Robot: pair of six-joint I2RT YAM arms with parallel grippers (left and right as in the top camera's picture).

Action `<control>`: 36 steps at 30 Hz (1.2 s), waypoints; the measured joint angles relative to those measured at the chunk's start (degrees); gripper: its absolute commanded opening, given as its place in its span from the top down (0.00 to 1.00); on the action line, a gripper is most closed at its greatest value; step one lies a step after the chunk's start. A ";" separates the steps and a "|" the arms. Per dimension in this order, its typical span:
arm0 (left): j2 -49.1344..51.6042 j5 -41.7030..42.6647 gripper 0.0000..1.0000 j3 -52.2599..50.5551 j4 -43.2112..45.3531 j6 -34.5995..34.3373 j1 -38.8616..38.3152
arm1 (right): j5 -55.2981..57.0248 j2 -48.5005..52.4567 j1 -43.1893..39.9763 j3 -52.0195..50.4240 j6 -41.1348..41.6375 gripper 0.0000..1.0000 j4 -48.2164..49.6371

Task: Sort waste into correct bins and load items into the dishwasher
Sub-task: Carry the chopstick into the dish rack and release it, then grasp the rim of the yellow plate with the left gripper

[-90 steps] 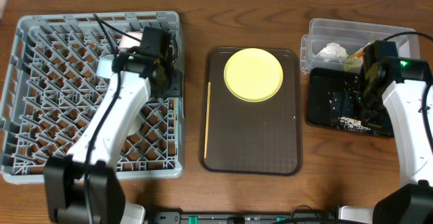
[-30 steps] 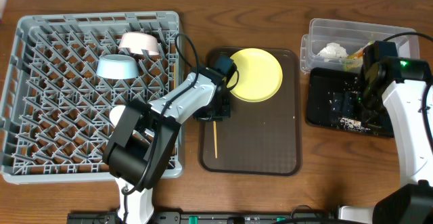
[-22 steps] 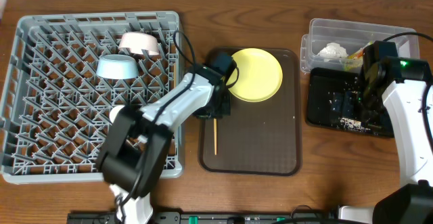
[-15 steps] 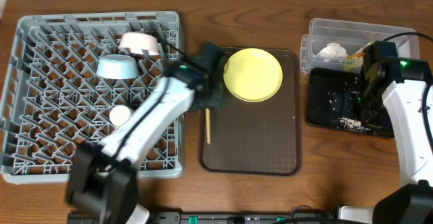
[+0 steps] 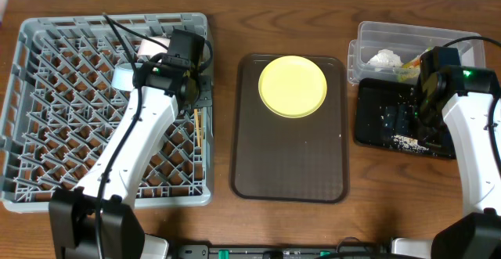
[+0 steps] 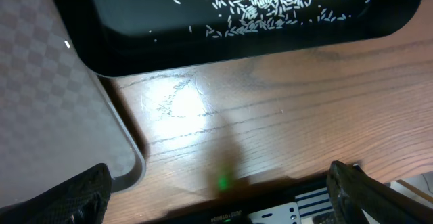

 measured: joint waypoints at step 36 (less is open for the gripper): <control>3.63 5.27 0.32 0.00 22.08 6.43 -17.97 | -0.02 0.00 0.00 0.00 0.00 0.01 0.04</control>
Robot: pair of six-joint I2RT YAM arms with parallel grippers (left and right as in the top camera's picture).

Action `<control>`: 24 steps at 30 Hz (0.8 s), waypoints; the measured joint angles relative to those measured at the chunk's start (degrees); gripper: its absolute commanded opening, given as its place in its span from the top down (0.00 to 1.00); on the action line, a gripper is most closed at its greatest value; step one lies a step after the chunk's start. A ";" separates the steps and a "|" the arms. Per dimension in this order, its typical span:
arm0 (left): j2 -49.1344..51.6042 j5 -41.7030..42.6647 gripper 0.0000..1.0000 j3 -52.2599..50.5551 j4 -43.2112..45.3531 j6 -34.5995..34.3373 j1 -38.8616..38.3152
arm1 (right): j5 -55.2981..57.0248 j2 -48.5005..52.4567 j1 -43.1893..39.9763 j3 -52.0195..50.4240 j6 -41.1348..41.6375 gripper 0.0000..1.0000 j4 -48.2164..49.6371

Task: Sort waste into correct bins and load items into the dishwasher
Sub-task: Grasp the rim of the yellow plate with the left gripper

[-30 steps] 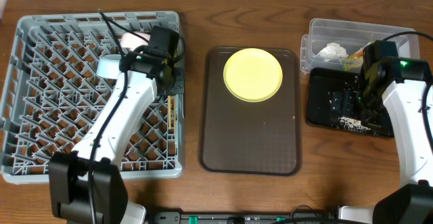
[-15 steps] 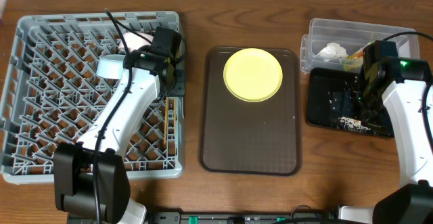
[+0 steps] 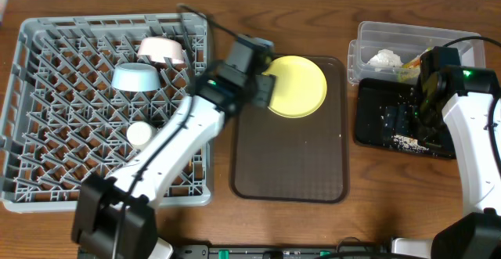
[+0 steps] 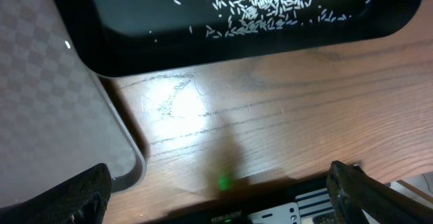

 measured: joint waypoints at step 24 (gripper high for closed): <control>21.35 0.76 0.32 0.00 13.51 8.44 -11.98 | -0.20 0.00 0.00 0.00 0.02 0.01 0.00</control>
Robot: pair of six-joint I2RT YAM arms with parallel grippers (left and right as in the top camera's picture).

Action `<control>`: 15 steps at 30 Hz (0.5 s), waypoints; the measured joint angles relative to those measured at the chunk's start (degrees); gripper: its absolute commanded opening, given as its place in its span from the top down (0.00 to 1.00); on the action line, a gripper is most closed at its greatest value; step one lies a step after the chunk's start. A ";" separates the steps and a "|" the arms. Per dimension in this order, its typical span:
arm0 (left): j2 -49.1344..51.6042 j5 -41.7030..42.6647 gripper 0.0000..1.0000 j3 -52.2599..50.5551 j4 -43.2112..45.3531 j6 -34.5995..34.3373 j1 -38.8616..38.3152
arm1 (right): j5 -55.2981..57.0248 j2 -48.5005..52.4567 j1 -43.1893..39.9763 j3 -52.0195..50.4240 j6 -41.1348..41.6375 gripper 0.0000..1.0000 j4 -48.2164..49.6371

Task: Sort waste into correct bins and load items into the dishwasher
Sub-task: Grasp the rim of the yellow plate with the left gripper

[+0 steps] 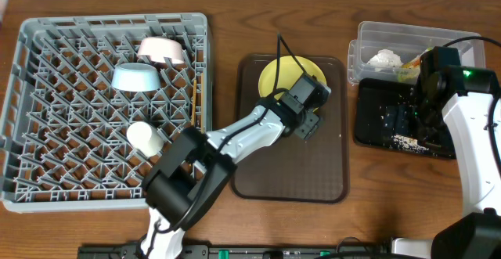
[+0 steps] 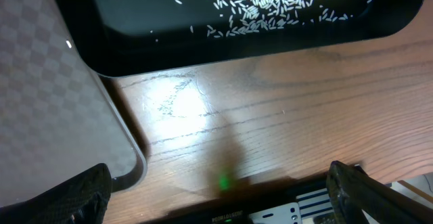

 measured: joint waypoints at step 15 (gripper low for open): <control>0.74 -0.72 0.94 1.18 -5.18 0.70 0.04 | 0.00 0.00 0.00 0.00 -0.02 0.01 -0.02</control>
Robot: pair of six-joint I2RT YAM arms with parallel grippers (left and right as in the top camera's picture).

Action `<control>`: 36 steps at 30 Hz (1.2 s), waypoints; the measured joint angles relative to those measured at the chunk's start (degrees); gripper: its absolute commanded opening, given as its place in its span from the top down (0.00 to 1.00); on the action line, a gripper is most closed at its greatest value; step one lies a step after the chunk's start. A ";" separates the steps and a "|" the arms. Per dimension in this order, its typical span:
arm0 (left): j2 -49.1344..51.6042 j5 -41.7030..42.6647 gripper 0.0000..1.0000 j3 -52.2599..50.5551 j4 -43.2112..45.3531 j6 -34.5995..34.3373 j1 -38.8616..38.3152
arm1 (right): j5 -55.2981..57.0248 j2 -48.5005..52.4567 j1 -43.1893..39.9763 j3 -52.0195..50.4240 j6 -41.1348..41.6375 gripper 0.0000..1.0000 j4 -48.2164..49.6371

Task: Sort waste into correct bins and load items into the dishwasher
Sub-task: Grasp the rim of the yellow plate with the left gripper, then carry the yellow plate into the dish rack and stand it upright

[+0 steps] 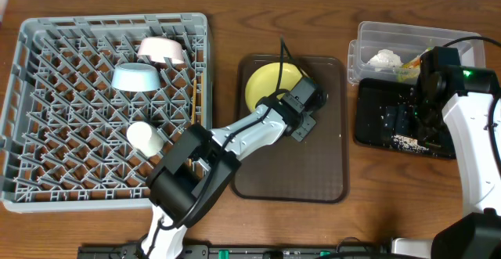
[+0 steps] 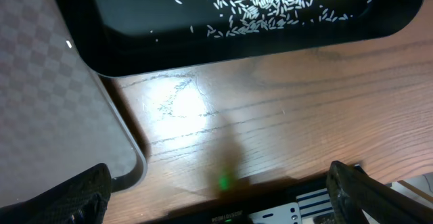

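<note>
A yellow plate lies on the back of the brown tray, left of the tray's middle. My left gripper sits at the plate's front right edge and looks shut on it; the arm hides the pinch itself. The grey dish rack holds a pink bowl, a blue bowl, a white cup and chopsticks. My right gripper hangs open and empty by the black bin, its fingers spread wide.
The black bin has rice grains scattered in it. Behind it a clear bin holds white crumpled waste. The tray's corner shows at the left of the right wrist view, with bare wood beside it.
The yellow plate now sits further left on the tray, with my left gripper still at its front right edge. The right arm has not moved.
My left gripper was over the rack's back right corner near the pink bowl. Then it was at the tray's left edge beside the plate, then at the plate's front right edge. Now the plate has shifted left. The right gripper stayed open by the black bin throughout.
</note>
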 measured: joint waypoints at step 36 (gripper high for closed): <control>-34.16 28.76 0.94 -0.28 -12.52 -8.17 32.54 | 0.02 0.00 0.00 0.00 0.00 0.01 0.20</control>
